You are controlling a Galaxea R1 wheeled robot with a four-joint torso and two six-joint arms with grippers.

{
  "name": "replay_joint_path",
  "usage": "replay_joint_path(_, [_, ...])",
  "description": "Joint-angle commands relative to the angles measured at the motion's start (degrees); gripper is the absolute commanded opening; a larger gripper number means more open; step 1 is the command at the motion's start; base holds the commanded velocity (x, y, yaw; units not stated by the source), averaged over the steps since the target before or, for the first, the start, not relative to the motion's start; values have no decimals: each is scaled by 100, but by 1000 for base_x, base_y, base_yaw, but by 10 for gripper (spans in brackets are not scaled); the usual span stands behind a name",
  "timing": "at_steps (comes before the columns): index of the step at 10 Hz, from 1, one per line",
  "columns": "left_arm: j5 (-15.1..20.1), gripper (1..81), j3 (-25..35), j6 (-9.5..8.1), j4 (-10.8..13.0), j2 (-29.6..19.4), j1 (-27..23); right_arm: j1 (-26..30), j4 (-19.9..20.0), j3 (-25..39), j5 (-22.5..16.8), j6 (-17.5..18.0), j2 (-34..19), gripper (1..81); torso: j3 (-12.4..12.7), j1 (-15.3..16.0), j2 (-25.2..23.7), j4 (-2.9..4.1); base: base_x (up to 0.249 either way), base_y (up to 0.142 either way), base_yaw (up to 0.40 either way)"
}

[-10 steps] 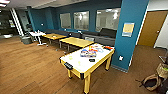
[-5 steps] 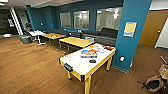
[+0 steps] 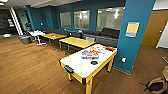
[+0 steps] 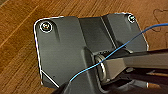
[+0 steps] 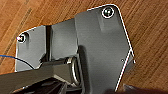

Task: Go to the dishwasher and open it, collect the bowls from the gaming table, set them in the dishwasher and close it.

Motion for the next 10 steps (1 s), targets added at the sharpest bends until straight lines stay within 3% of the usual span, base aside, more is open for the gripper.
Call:
replay_joint_path(1, [274, 811, 14, 29, 42, -66, -185, 235, -5, 11, -273, -22, 12, 811, 0, 0, 0, 0, 111, 74, 0])
replay_joint_path(10, [274, 811, 13, 29, 33, -66, -194, 270, -66, 12, -273, -22, 20, 811, 0, 0, 0, 0, 139, 75, 0])
